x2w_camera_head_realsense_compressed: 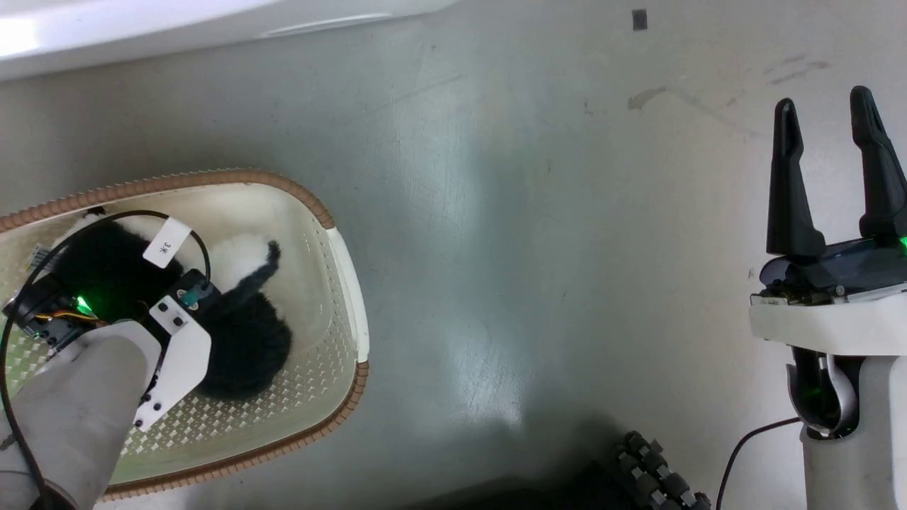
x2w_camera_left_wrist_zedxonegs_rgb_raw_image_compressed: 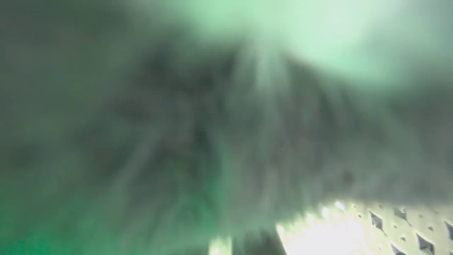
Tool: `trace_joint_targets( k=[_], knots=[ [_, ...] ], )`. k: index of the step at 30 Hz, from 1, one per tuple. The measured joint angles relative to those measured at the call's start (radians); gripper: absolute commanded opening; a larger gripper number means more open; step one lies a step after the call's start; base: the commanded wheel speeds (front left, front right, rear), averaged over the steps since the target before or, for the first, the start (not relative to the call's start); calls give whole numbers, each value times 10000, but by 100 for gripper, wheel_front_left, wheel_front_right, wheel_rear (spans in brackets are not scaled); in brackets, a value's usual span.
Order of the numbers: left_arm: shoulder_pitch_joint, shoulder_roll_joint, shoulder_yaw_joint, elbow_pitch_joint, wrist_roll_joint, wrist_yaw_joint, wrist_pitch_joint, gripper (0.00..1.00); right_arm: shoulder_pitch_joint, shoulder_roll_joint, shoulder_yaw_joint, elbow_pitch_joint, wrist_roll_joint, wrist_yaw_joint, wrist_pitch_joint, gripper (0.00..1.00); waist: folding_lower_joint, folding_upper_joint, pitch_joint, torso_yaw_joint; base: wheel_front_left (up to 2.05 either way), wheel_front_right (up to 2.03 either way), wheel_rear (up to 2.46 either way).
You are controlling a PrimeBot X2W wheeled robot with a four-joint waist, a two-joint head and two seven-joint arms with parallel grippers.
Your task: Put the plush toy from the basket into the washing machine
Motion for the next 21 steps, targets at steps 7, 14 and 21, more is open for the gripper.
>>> trace_joint_targets(
  k=[7, 14, 21],
  knots=[
    [381, -255, -115, 2, -134, 15, -849, 0, 26, 0, 27, 211, -61, 0, -19, 100, 0, 0, -633, 144, 0, 0, 0],
    [901, -828, -98, -13, -401, 94, -1588, 0, 322, 0, 0, 476, -290, 0, -42, 100, 0, 0, -1678, 393, 0, 0, 0],
    [1428, -1302, -104, -12, -616, 94, -2272, 0, 1021, 0, -107, 777, -610, 0, -42, 100, -1, 0, -2925, 744, 0, 0, 0]
  ],
)
